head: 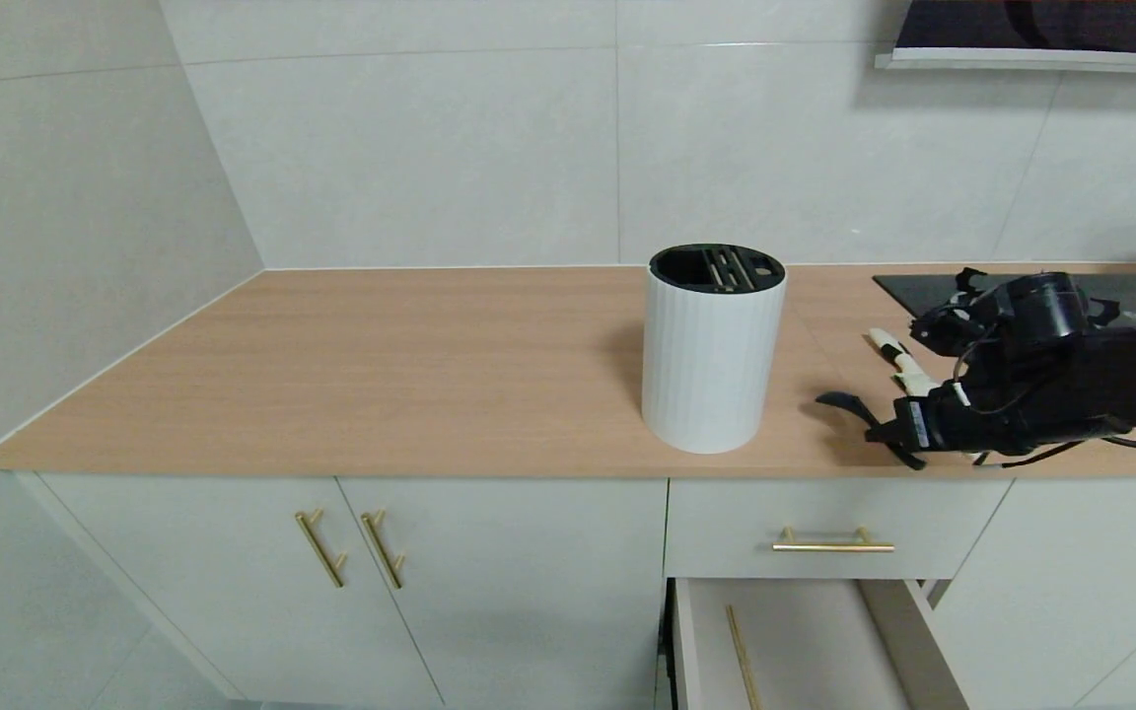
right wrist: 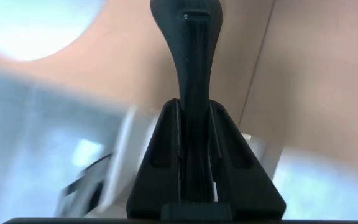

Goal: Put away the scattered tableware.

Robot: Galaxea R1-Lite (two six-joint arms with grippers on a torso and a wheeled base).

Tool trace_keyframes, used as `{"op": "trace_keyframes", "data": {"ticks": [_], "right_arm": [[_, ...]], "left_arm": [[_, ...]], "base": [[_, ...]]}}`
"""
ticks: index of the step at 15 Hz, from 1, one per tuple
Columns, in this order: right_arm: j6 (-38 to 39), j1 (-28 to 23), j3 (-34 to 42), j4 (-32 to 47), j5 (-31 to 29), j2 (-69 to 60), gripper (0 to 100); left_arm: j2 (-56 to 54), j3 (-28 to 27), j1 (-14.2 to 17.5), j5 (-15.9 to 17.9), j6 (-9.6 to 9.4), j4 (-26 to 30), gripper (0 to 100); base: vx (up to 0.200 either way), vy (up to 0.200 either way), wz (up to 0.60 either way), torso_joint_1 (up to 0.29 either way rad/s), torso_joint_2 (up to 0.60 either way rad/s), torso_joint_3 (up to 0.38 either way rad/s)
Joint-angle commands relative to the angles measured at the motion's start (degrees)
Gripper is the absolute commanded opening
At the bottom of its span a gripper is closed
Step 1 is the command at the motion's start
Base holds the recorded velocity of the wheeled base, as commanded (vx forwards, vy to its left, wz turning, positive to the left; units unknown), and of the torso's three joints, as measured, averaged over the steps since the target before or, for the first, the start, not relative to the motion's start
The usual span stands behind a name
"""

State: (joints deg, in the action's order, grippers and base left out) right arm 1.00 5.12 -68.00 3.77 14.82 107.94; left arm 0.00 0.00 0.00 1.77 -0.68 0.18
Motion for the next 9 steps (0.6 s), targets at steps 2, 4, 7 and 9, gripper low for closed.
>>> {"op": "trace_keyframes", "data": {"ticks": [2, 4, 7, 9], "right_arm": [[6.6, 1.9, 7.8, 6.2, -0.5, -16.7, 0], [7.7, 2.7, 13.2, 7.7, -0.4, -22.9, 0], [8.5, 2.7, 21.1, 7.2, 0.0, -28.2, 0], [8.4, 2.7, 23.7, 7.1, 0.0, -28.4, 0]], "left_arm": [[0.0, 0.0, 0.0, 0.0, -0.02, 0.0, 100], [0.0, 0.0, 0.0, 0.0, -0.02, 0.0, 100], [0.0, 0.0, 0.0, 0.0, -0.02, 0.0, 100], [0.0, 0.0, 0.0, 0.0, -0.02, 0.0, 100]], "base": [[0.0, 0.0, 0.0, 0.0, 0.0, 0.0], [0.0, 0.0, 0.0, 0.0, 0.0, 0.0], [0.0, 0.0, 0.0, 0.0, 0.0, 0.0], [0.0, 0.0, 0.0, 0.0, 0.0, 0.0]]}}
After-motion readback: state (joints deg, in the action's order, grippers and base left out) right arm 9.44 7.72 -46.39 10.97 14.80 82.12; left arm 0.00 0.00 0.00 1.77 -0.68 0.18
